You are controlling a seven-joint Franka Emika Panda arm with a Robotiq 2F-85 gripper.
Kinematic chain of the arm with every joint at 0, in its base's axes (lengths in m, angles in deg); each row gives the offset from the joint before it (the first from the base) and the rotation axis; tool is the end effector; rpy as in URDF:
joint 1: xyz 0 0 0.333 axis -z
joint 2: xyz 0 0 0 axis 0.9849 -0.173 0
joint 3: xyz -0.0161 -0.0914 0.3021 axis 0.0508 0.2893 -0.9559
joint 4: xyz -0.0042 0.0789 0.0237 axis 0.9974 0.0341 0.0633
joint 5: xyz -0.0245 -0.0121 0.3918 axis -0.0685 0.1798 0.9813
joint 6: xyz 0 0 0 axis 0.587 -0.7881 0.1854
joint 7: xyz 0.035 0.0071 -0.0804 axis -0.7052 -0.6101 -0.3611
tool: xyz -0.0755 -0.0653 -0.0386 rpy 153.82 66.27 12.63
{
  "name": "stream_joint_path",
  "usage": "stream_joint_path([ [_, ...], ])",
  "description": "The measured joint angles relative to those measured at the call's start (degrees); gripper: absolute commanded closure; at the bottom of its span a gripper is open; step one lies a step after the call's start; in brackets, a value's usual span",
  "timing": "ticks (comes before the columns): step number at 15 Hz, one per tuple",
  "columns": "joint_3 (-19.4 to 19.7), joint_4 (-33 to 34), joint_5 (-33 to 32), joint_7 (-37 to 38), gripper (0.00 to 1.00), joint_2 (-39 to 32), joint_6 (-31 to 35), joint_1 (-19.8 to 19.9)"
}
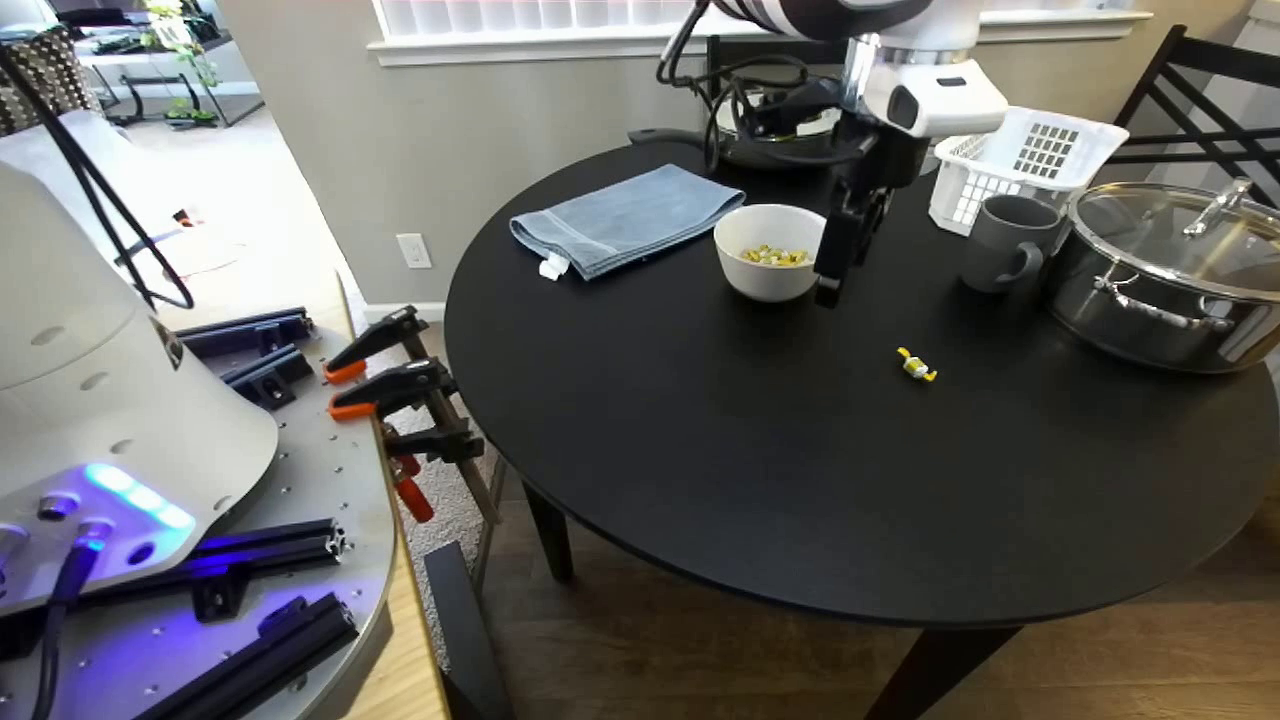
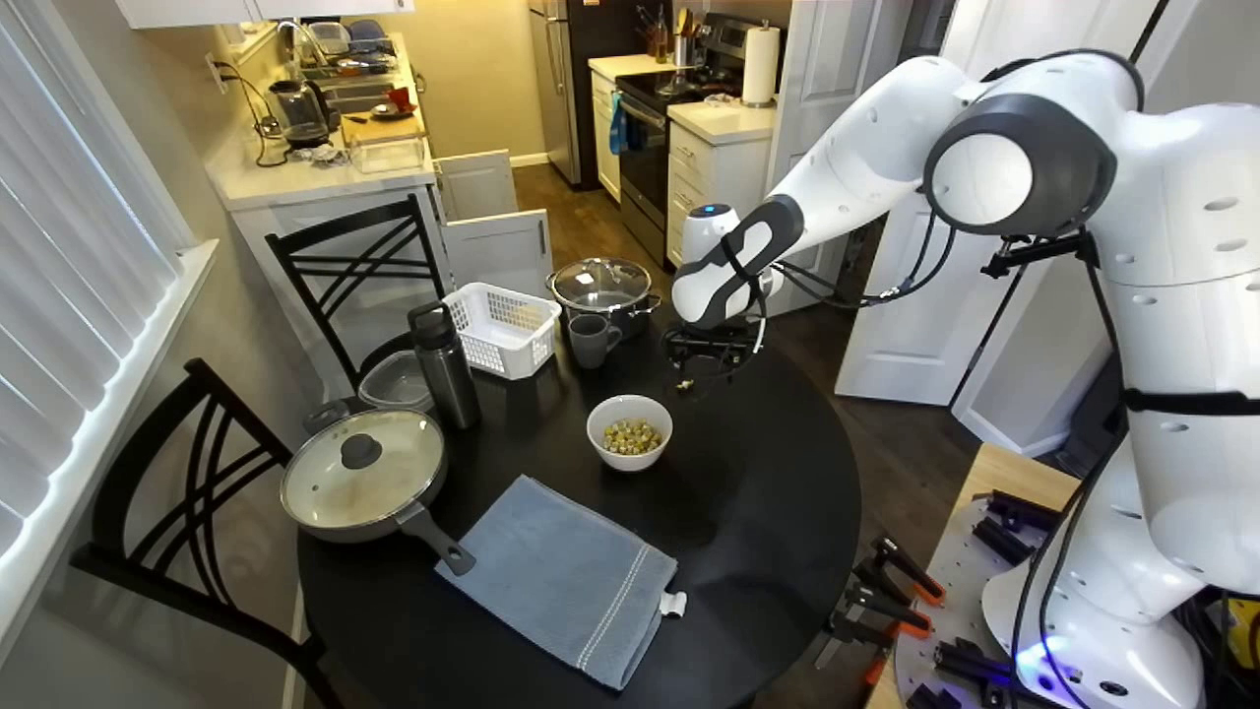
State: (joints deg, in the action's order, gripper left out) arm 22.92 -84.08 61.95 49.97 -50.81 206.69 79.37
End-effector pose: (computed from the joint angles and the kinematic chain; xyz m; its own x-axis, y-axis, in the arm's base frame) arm 0.6057 -0.1020 0.1759 0.4527 -0.8916 -0.0085 -0.8898 -0.4523 0.0600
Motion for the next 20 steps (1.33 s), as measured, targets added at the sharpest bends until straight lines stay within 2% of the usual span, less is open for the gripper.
stream_joint_path([
  [12, 1.8, 14.74, 1.41, 7.95, 0.0, -14.99, -0.1, 2.23],
  [20, 1.84, 19.3, 4.16, 9.53, 0.0, -18.71, -0.07, 4.26],
])
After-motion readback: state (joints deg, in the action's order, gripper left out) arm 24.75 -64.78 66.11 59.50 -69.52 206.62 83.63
